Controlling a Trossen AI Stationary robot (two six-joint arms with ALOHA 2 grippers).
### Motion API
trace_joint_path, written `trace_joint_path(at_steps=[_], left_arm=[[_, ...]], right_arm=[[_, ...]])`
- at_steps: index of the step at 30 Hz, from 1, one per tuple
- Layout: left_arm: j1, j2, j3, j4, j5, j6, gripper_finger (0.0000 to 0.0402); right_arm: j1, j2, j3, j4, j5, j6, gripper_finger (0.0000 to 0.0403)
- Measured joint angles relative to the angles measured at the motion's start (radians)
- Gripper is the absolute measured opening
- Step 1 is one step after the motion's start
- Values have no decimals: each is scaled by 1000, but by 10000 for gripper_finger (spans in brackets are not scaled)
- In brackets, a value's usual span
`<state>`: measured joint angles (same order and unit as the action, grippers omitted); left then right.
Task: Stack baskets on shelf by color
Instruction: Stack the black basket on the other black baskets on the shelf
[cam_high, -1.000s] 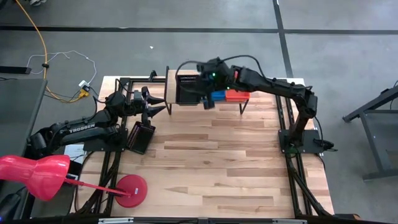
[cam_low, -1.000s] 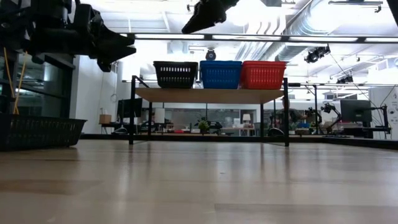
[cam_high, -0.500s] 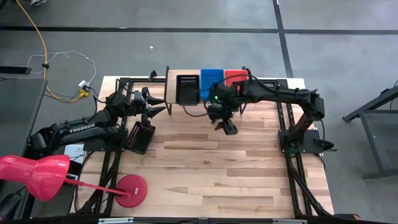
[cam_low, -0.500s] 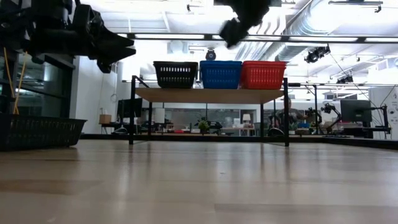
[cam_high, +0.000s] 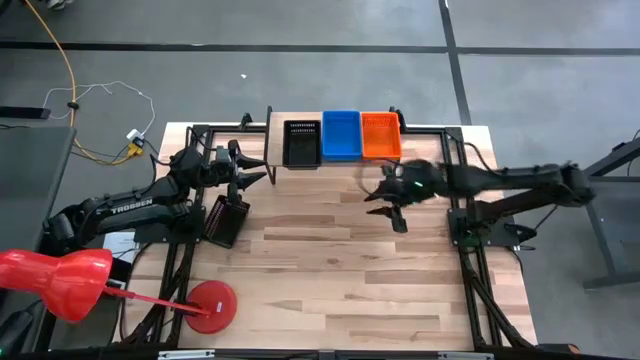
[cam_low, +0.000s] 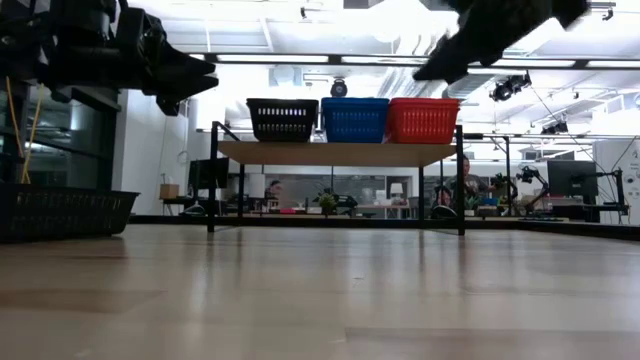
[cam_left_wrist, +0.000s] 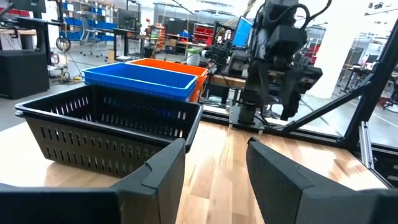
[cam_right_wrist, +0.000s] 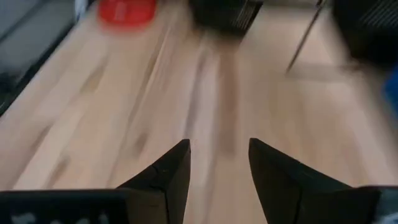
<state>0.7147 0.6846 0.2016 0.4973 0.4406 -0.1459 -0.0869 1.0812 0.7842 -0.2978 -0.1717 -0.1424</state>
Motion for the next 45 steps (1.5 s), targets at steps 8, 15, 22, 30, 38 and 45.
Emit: trace_joint_path(at_steps=[8,15,22,30,38,45], left_arm=[[-12,0,0,-1,-3,-8,156],[-68,0,0,-8,-3,-24,156],[-218,8,158,-589,-127,101,156],[-376,160,388,-1103,-549,132,156],[-422,321,567,-1315,-561,164,156],[-423,476,693,-1520,-624,252,156]], right_arm=[[55,-170,-466,900,193,-17,151],[54,-170,-544,1039,194,-44,151],[54,-170,-544,1045,184,-46,151],[54,-169,-544,1044,179,-41,151],[55,-168,-544,1042,157,-34,151],[55,-167,-544,1039,119,-4,151]])
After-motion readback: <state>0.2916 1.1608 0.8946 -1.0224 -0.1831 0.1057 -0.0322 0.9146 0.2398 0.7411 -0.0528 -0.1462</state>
